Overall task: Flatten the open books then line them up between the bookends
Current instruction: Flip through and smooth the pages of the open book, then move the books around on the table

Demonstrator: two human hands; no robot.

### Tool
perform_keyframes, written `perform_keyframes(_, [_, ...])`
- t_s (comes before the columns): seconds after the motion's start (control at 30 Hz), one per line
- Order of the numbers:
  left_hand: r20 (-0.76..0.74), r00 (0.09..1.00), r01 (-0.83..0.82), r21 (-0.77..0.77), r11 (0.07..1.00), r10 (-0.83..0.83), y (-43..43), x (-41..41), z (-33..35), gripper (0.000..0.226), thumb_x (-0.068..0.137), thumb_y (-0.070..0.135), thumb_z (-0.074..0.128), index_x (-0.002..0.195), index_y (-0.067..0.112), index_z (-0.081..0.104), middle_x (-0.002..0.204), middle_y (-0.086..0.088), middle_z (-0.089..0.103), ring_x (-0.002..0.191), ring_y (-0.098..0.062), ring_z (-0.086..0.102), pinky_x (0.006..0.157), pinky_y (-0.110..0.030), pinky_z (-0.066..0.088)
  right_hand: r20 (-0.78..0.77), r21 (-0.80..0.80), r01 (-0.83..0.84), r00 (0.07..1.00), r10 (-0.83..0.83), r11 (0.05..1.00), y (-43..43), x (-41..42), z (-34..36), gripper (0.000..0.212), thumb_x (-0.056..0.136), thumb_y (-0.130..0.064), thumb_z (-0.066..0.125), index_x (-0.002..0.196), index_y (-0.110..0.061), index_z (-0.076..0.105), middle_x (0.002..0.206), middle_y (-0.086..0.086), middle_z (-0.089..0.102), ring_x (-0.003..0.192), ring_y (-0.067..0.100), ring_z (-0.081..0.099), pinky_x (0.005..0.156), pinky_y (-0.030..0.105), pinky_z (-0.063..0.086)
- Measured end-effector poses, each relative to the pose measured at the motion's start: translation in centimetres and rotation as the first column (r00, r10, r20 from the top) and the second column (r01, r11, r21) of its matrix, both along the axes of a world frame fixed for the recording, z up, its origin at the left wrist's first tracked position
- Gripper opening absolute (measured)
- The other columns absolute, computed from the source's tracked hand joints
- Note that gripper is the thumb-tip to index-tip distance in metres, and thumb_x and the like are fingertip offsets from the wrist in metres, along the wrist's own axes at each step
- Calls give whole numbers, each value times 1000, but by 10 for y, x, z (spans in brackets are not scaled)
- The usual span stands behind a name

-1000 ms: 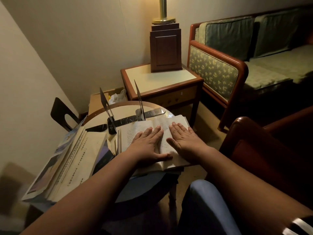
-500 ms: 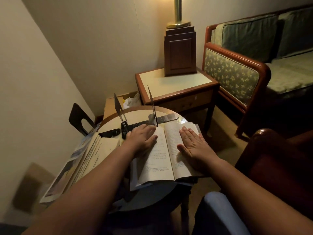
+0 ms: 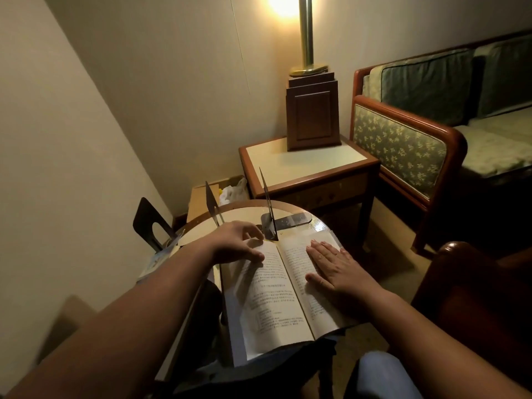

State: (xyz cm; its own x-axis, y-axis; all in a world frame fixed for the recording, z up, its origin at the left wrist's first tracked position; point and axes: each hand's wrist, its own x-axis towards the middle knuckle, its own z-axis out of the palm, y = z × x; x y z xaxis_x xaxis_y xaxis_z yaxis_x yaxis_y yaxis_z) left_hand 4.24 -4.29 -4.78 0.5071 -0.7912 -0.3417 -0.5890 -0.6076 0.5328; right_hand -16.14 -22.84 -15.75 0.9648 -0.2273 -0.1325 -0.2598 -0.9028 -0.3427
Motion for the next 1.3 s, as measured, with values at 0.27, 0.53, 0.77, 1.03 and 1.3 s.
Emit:
perform_keyframes(0.27, [-35, 998, -44, 80, 996, 47, -14, -9, 36, 49, 74, 37, 83, 117, 23, 64, 109, 10, 58, 105, -11, 55, 94, -33, 49, 448, 109, -91, 893, 33, 990, 48, 3, 65, 40, 96, -35, 59, 135, -25, 57, 139, -4, 57, 128, 12, 53, 106, 37, 47])
perform_keyframes(0.53, [-427, 823, -348, 142, 927, 375, -18, -7, 64, 38, 90, 24, 63, 126, 12, 59, 120, -12, 60, 101, -26, 65, 72, -31, 57, 270, 550, 0, 946, -177, 835, 70, 7, 97, 59, 86, -62, 62, 125, -17, 60, 126, 1, 63, 109, 12, 61, 85, 30, 55])
perform_keyframes(0.77, [-689, 634, -545, -76, 835, 351, -13, -44, 47, 28, 97, 8, 49, 122, 11, 60, 114, -22, 66, 96, -34, 71, 85, -44, 59, 251, 519, 48, 946, -206, 853, 50, -4, 117, 54, 90, -48, 64, 133, -14, 58, 131, 5, 63, 115, 16, 59, 87, 29, 52])
perform_keyframes(1.03, [-578, 799, -351, -218, 911, 170, -14, -54, -3, 28, 94, 14, 61, 121, 20, 60, 130, -10, 59, 113, -27, 60, 83, -33, 55, 229, 503, 82, 948, -223, 861, 28, -16, 120, 52, 85, -18, 75, 134, -19, 57, 125, 5, 63, 110, 19, 62, 76, 31, 61])
perform_keyframes(1.3, [-9, 997, -83, -70, 994, 83, -7, -62, -49, 91, 69, 60, 79, 147, 35, 38, 153, 0, 34, 142, -26, 33, 112, -42, 36, 179, 420, 273, 910, -374, 865, 18, -2, 87, 55, 89, 1, 64, 139, -16, 52, 131, 9, 59, 118, 27, 58, 78, 33, 61])
